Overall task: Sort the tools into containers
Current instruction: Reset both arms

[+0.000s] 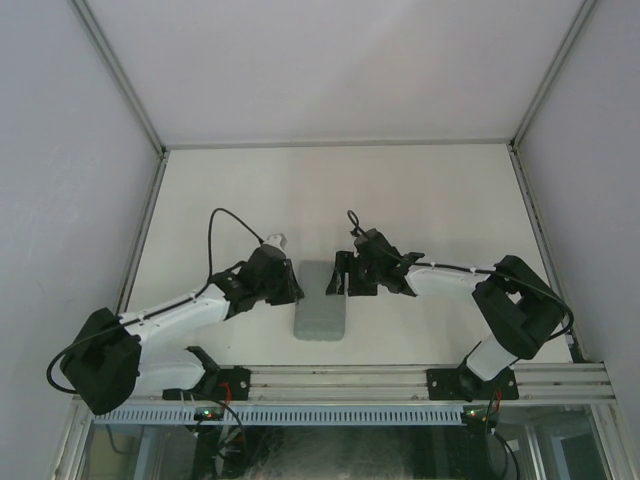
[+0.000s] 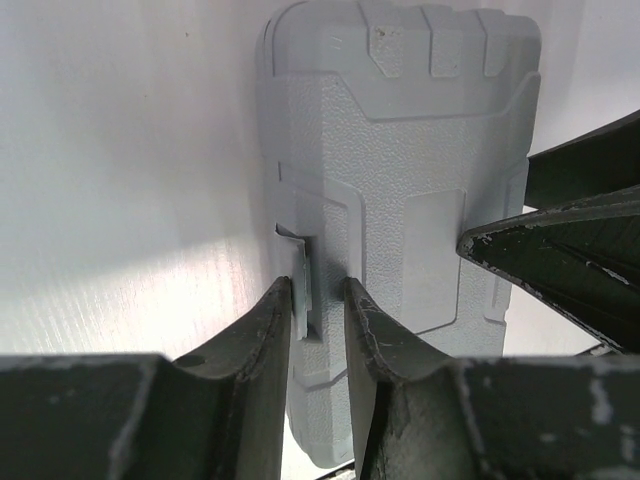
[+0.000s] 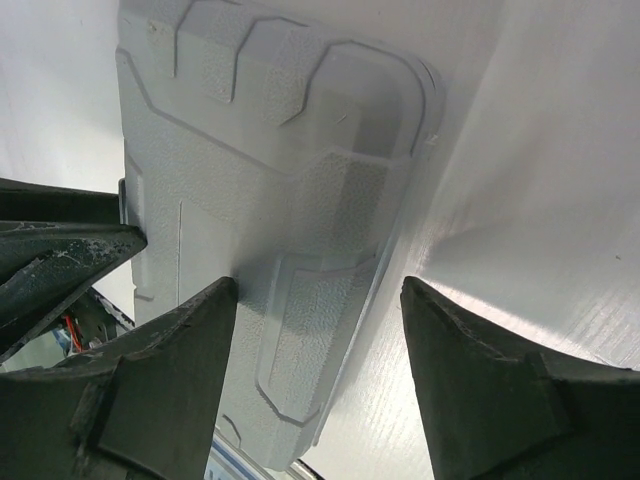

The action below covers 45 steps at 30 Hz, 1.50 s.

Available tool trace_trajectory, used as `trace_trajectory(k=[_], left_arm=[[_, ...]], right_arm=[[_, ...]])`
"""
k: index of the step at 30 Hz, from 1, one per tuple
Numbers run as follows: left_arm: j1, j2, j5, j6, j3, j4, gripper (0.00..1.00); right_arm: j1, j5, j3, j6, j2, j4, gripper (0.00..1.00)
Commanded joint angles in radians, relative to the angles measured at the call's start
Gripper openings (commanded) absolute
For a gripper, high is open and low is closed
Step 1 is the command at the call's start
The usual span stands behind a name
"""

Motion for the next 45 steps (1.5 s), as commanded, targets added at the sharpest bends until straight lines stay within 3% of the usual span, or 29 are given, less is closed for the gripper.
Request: trace_trajectory(k=[1, 7, 18, 24, 26, 31, 34, 42, 45], left_arm=[[-0.042, 0.028, -0.07, -0.01, 0.045, -0.097, 0.29], [-0.057, 0.037, -0.083, -0.036, 0.043, -0.098, 0.24], [-0.062, 0.048, -0.065, -0.061, 0.051, -0.08, 0.01], [-0.063, 0.038, -0.074, -0.06, 0.068, -0.089, 0.01], [-0.063, 0.028, -0.095, -0.041, 0.094, -0.108, 0.06], [-0.058, -0.023, -0.187, 0.028, 0.185, -0.179, 0.42], [-0.049, -0.075, -0.241, 0.082, 0.244, -0.224, 0.51], [-0.037, -0.292, -0.446, 0.25, 0.363, -0.301, 0.71], [-0.037, -0.381, -0.501, 0.298, 0.388, -0.316, 0.78]], right_arm=[[0.007, 0.029, -0.003, 0.01, 0.01, 0.013, 0.66], [0.007, 0.026, -0.004, 0.011, 0.013, 0.016, 0.64], [0.007, 0.032, -0.003, 0.028, 0.023, 0.022, 0.63], [0.004, 0.036, -0.003, 0.022, 0.013, 0.019, 0.62], [-0.008, 0.046, 0.008, 0.004, -0.008, 0.002, 0.63], [-0.065, 0.038, 0.043, -0.074, -0.094, -0.039, 0.68], [-0.097, 0.03, 0.08, -0.144, -0.172, -0.069, 0.71], [-0.138, 0.148, 0.145, -0.306, -0.488, -0.183, 0.98], [-0.146, 0.214, 0.148, -0.347, -0.62, -0.244, 1.0]])
